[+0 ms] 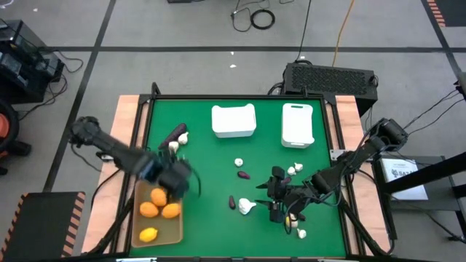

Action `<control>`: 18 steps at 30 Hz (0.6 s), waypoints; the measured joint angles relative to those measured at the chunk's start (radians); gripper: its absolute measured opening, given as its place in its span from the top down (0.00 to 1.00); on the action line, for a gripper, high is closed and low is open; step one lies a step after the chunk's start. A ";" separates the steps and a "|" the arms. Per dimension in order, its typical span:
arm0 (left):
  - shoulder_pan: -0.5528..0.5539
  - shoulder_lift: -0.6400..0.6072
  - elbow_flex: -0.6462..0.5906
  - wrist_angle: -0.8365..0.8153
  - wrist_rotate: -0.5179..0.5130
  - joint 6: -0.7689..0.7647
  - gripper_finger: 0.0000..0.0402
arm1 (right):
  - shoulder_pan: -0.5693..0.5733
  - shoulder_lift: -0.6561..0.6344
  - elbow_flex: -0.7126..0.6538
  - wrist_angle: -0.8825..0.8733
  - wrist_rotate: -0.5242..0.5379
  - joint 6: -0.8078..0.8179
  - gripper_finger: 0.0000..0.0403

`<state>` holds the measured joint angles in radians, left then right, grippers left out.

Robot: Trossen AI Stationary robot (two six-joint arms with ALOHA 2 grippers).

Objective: Sort produce into baskets
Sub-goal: Put the violet eggplant into the left white bin

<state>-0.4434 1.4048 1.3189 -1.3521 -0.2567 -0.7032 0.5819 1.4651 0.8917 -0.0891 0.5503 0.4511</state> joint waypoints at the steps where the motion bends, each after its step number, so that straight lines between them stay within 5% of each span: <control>1: 0.052 -0.013 -0.004 -0.036 -0.017 0.014 0.21 | 0.000 0.005 0.000 0.000 0.000 -0.001 0.47; 7: 0.435 -0.060 -0.054 -0.045 -0.036 0.202 0.21 | 0.000 0.058 0.000 -0.001 -0.001 -0.022 0.47; 18: 1.052 -0.002 -0.181 0.105 0.124 0.508 0.21 | 0.002 0.080 0.000 0.000 -0.001 -0.018 0.47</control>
<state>0.6089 1.4030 1.1380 -1.2467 -0.1331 -0.1950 0.5842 1.5452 0.8917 -0.0893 0.5491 0.4335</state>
